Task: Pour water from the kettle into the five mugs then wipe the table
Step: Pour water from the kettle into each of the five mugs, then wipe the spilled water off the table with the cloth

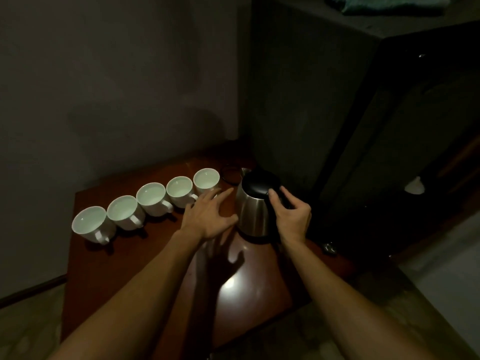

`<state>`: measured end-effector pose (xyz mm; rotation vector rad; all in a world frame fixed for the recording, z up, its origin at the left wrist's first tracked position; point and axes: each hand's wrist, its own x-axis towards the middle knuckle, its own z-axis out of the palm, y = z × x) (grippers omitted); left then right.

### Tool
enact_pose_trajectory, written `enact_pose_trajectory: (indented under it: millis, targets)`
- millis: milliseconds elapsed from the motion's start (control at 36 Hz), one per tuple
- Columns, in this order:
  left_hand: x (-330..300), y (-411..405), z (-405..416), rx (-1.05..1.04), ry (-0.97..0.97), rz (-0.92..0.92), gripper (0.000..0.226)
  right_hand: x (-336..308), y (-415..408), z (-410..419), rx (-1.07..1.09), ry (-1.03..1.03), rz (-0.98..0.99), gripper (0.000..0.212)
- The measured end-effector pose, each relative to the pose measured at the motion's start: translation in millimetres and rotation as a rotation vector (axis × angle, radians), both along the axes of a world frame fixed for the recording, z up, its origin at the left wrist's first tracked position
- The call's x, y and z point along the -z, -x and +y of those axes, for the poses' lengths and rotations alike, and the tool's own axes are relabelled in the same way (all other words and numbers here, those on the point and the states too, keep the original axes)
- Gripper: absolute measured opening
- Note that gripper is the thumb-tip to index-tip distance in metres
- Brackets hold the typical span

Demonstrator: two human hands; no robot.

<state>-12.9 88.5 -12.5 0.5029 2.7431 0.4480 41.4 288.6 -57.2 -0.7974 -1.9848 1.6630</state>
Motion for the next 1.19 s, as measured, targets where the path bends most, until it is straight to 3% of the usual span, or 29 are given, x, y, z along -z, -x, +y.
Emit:
enact_pose_trajectory:
  millis: [194,472,583,750,944,1194]
  targets:
    - [-6.6,-5.1,-6.8,0.028,0.020,-0.018,0.098,-10.3,-6.2,-2.7,-0.054,-0.095,-0.124,0.060]
    - [-52.9,-0.4,-17.4,0.082,0.026,0.067,0.088,-53.0,-25.9,2.6,-0.148,-0.316,-0.423,0.086]
    - [-110.0,18.5,-24.2,0.129,0.086,0.128,0.081,-107.1,-24.6,-1.0,-0.348,-0.466,-0.359,0.078]
    - [-232.9,57.3,-39.2,0.167,0.104,0.243,0.077,-240.2,3.1,-15.3,-0.635,-0.730,-0.294,0.073]
    - [-341.8,82.0,-48.5,0.163,0.095,0.382,0.073,-362.4,31.6,-16.0,-0.602,-0.978,-0.278,0.076]
    - [-396.2,84.9,0.5,0.289,0.011,0.416,0.073,-425.5,25.0,28.0,-0.470,-0.982,-0.277,0.072]
